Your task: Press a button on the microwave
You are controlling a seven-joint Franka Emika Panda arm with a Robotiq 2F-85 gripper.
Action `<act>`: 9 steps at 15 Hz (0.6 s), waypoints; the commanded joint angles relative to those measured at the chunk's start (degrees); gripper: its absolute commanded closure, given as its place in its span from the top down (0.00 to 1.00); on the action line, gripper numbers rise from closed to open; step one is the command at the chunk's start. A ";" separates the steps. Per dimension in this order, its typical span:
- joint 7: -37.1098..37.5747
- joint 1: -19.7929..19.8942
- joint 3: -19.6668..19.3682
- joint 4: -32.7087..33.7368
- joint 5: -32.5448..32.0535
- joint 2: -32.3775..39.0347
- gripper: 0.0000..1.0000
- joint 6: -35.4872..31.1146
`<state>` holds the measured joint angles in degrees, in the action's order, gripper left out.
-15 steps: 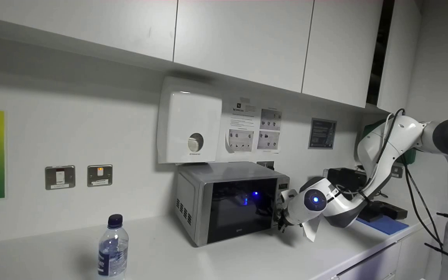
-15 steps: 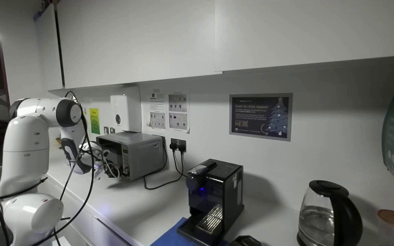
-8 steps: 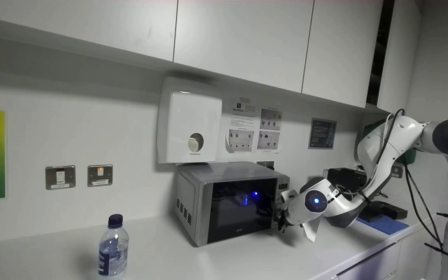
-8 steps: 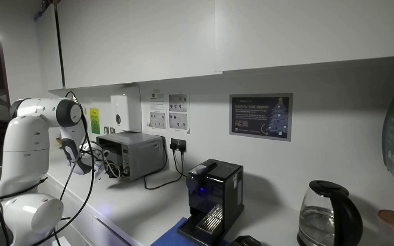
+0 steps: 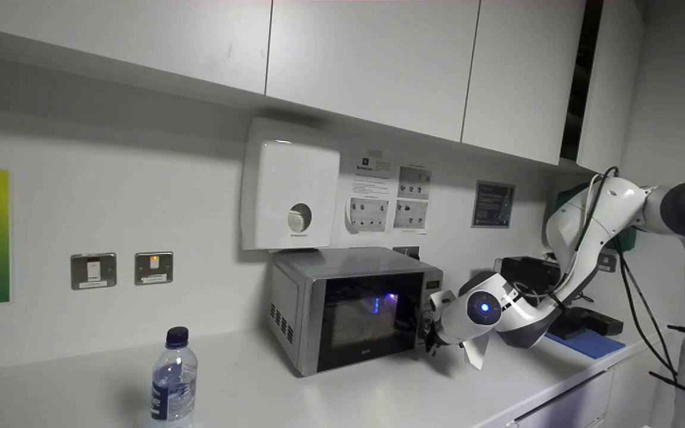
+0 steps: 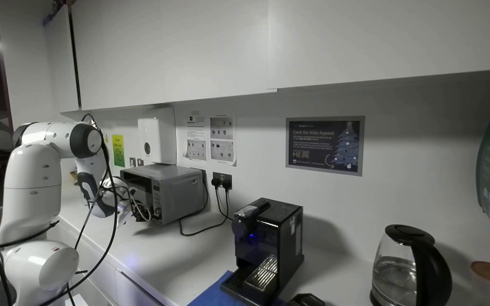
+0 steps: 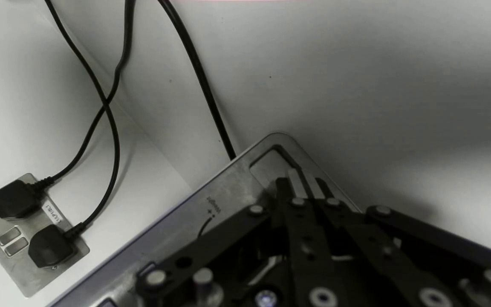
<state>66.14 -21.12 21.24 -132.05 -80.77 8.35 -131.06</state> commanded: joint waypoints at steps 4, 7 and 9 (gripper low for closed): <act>-3.02 1.74 -1.67 2.51 -0.30 -0.34 0.00 -2.29; -3.44 2.07 -1.30 1.51 4.51 -2.30 0.00 -5.08; -4.06 2.76 -1.49 0.54 9.73 -3.66 0.00 -9.86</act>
<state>65.95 -20.36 20.85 -131.79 -75.84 7.35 -134.71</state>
